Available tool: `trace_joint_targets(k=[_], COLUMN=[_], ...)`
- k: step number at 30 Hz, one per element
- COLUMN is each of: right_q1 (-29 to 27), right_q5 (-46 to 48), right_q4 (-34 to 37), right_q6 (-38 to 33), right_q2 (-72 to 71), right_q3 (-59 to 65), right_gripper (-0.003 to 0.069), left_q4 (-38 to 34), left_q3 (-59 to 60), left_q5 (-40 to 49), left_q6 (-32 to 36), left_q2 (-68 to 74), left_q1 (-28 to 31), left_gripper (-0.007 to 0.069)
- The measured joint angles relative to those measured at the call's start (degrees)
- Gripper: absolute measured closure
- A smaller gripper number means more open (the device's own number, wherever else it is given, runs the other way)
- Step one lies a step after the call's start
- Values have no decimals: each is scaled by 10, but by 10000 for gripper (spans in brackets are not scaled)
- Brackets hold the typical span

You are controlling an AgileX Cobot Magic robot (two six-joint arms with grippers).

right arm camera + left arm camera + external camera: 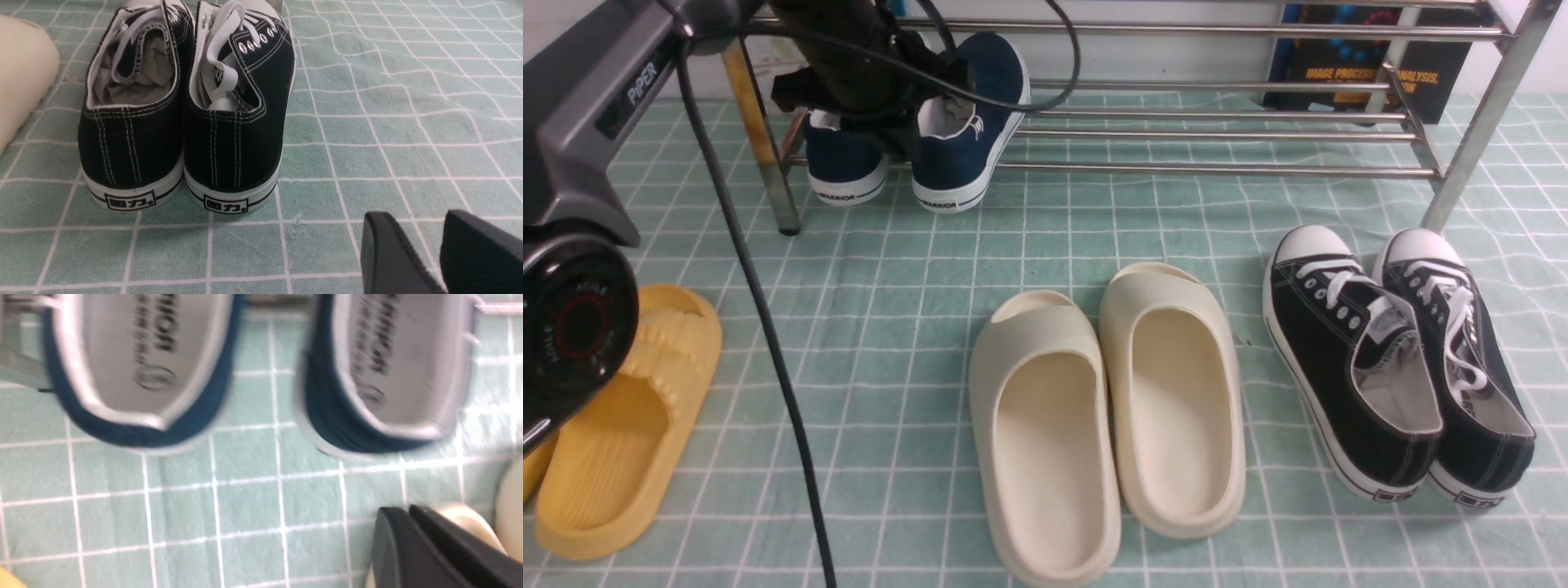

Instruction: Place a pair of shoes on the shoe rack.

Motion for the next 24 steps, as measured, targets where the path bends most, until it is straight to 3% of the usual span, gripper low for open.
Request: trace_joint_targets(k=[3,12,19,24], right_q1=[0,0,0,0], right_q5=[0,0,0,0], right_q4=[0,0,0,0], right_q6=[0,0,0,0], right_q2=[0,0,0,0], right_q3=[0,0,0,0], right_gripper=[419,419,419,419], left_q4=[20,35,41,41], left_q3=[0,64,299,459], left_q5=[6,7,5,-49], left_q6=[2,2,-11,-48], left_q2=[-37,-249,-464,-601], left_q1=[-16,-25,-25,-25], left_gripper=[638,638,638,638])
